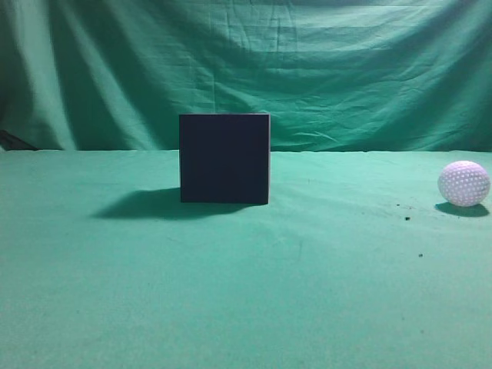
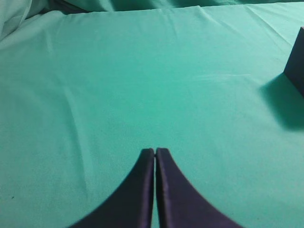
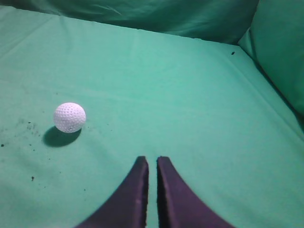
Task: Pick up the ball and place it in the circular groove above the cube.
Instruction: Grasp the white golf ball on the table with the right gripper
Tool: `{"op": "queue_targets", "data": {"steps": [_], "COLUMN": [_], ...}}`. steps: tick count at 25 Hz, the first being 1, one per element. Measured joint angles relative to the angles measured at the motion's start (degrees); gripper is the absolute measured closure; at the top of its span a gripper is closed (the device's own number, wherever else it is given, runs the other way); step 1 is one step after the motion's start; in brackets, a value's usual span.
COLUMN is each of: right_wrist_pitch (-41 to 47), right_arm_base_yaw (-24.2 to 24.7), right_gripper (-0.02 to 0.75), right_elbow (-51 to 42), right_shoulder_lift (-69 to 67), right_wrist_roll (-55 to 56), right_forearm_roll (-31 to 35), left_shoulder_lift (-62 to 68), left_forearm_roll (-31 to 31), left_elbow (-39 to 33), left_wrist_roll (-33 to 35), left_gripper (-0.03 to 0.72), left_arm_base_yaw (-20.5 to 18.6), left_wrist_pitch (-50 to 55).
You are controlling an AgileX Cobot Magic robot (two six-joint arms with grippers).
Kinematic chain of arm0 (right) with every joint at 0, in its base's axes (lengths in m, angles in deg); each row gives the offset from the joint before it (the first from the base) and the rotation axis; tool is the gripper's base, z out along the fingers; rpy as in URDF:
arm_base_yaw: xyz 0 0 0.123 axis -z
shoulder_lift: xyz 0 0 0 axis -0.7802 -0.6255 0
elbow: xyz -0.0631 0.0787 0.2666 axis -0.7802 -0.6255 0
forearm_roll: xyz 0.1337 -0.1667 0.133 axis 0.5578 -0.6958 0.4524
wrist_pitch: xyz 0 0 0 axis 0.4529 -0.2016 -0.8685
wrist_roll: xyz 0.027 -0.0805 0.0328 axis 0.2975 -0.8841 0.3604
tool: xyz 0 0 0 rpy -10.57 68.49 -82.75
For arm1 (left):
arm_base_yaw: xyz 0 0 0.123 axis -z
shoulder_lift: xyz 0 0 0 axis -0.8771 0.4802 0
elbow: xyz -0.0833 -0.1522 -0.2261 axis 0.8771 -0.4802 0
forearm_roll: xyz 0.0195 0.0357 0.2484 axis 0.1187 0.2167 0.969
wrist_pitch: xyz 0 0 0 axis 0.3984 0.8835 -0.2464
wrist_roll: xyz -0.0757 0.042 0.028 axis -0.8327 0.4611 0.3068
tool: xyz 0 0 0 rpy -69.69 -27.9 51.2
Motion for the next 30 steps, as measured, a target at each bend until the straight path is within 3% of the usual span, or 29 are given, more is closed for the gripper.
{"op": "queue_targets", "data": {"steps": [22,25,30], "right_wrist_pitch": [-0.28,-6.22,-26.69], "right_arm_base_yaw": [0.00,0.00,0.00], "right_gripper": [0.689,0.689,0.689], "right_elbow": [0.00,0.00,0.00], "right_shoulder_lift": [0.00,0.00,0.00], "right_wrist_roll": [0.00,0.00,0.71], "right_forearm_roll": [-1.74,-2.74,-0.71], "left_shoulder_lift": [0.00,0.00,0.00], "left_forearm_roll": [0.00,0.00,0.00], "left_elbow": [0.00,0.00,0.00], "left_wrist_roll": [0.00,0.00,0.00], "left_gripper": [0.688,0.688,0.688], "left_arm_base_yaw": [0.00,0.00,0.00], "left_wrist_pitch": [0.00,0.00,0.00]}}
